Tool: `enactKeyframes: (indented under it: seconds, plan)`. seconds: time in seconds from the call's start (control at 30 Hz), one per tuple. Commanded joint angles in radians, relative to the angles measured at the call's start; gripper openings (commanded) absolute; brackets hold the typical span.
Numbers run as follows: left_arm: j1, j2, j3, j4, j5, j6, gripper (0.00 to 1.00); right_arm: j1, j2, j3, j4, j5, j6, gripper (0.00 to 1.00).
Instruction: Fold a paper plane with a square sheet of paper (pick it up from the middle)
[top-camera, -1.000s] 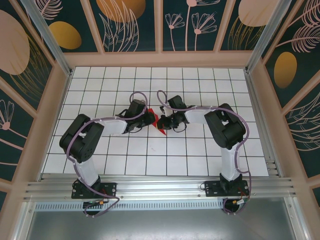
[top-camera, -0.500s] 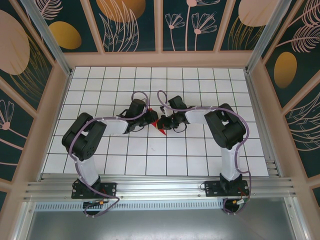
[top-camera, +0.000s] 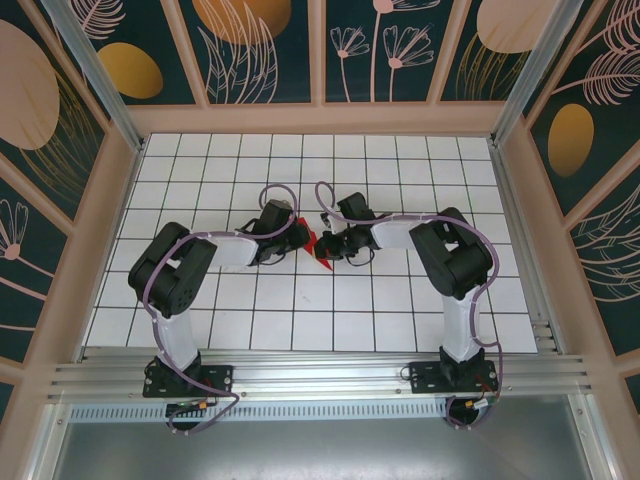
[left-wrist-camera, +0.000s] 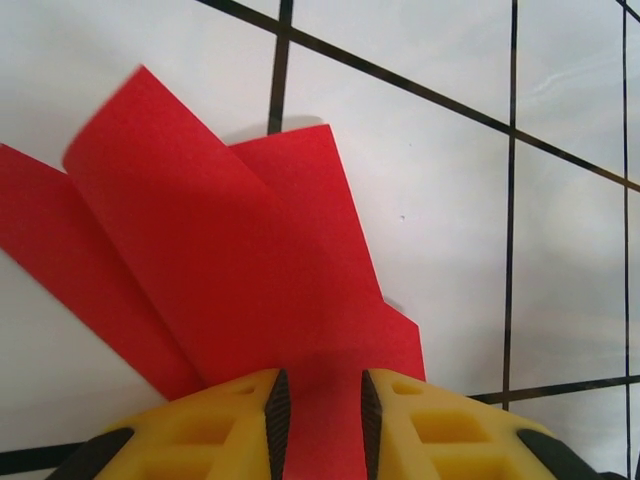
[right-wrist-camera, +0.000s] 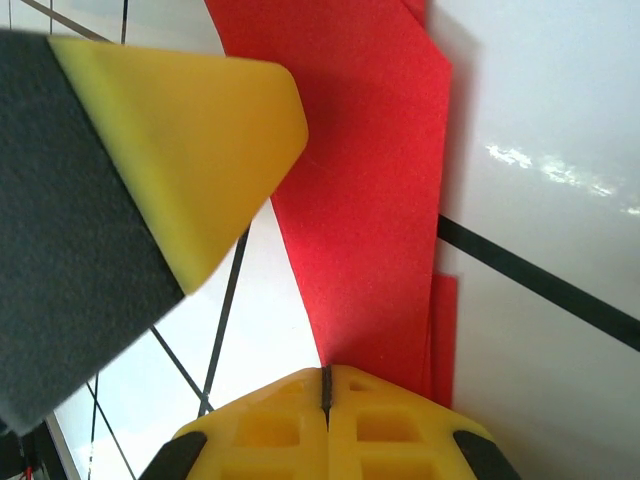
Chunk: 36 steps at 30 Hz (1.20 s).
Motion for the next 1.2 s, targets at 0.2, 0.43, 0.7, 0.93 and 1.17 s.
enactKeyframes:
  seconds: [0.2, 0.43, 0.7, 0.93, 1.17]
  plan:
    - [0.072, 0.017, 0.007, -0.008, -0.096, 0.006, 0.3, 0.009, 0.063, -0.084, -0.14, 0.082, -0.019, 0.01]
    - [0.097, -0.019, 0.007, 0.015, -0.076, 0.032, 0.31, 0.01, 0.062, -0.083, -0.139, 0.084, -0.018, 0.01]
    - [0.094, -0.201, -0.119, 0.255, 0.062, 0.048, 0.31, 0.011, 0.061, -0.084, -0.136, 0.083, -0.014, 0.01]
    - [0.064, -0.151, -0.093, 0.284, 0.14, 0.065, 0.31, 0.011, 0.066, -0.089, -0.137, 0.087, -0.013, 0.01]
    - [0.052, -0.02, 0.026, 0.114, 0.052, 0.085, 0.31, 0.012, 0.067, -0.092, -0.136, 0.089, -0.012, 0.01]
